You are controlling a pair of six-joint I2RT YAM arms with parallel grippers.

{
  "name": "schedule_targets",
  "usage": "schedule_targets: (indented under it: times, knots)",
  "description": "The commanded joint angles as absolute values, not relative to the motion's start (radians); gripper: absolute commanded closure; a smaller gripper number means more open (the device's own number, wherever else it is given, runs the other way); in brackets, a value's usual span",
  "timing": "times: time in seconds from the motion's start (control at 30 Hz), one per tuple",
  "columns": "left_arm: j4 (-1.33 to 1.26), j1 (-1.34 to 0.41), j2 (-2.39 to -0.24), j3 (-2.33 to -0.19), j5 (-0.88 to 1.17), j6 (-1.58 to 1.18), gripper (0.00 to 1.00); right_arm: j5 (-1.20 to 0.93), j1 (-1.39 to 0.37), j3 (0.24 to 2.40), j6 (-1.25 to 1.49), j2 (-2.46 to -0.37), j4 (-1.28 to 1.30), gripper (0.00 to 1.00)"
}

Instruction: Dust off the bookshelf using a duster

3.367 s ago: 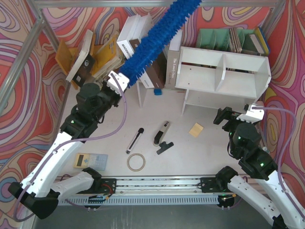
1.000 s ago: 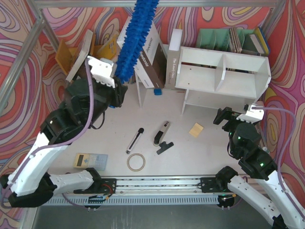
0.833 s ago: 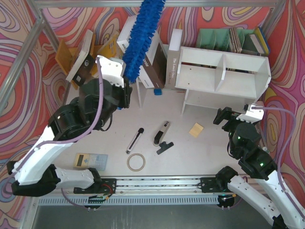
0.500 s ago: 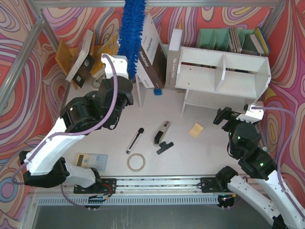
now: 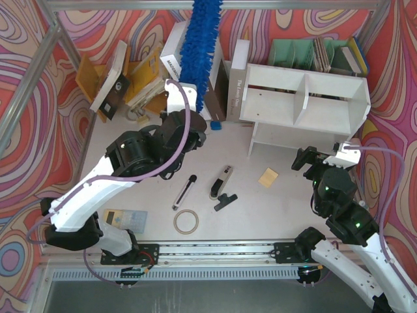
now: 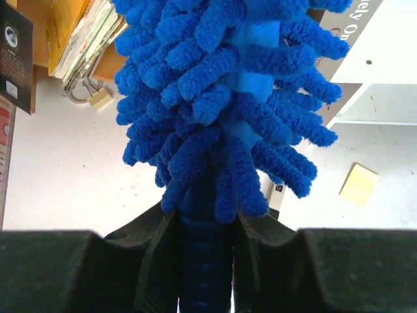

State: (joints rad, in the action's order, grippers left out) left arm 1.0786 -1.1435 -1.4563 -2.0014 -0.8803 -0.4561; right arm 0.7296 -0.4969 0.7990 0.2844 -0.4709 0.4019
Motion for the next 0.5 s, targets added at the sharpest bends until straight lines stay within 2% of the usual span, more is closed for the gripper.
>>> schedule_targets:
  times: [0.0, 0.33, 0.47]
  knots:
    - [1.037, -1.158, -1.429, -1.998, -0.924, -0.424, 1.0, 0.73, -0.495, 0.793, 0.276, -0.455, 0.377, 0.18]
    - [0.985, -1.158, -1.327, -1.926, -1.042, -0.405, 1.0, 0.73, -0.494, 0.793, 0.275, -0.457, 0.378, 0.18]
    - [0.942, -1.158, -1.284, -1.932, -1.028, -0.344, 1.0, 0.729, -0.494, 0.793, 0.277, -0.462, 0.377, 0.18]
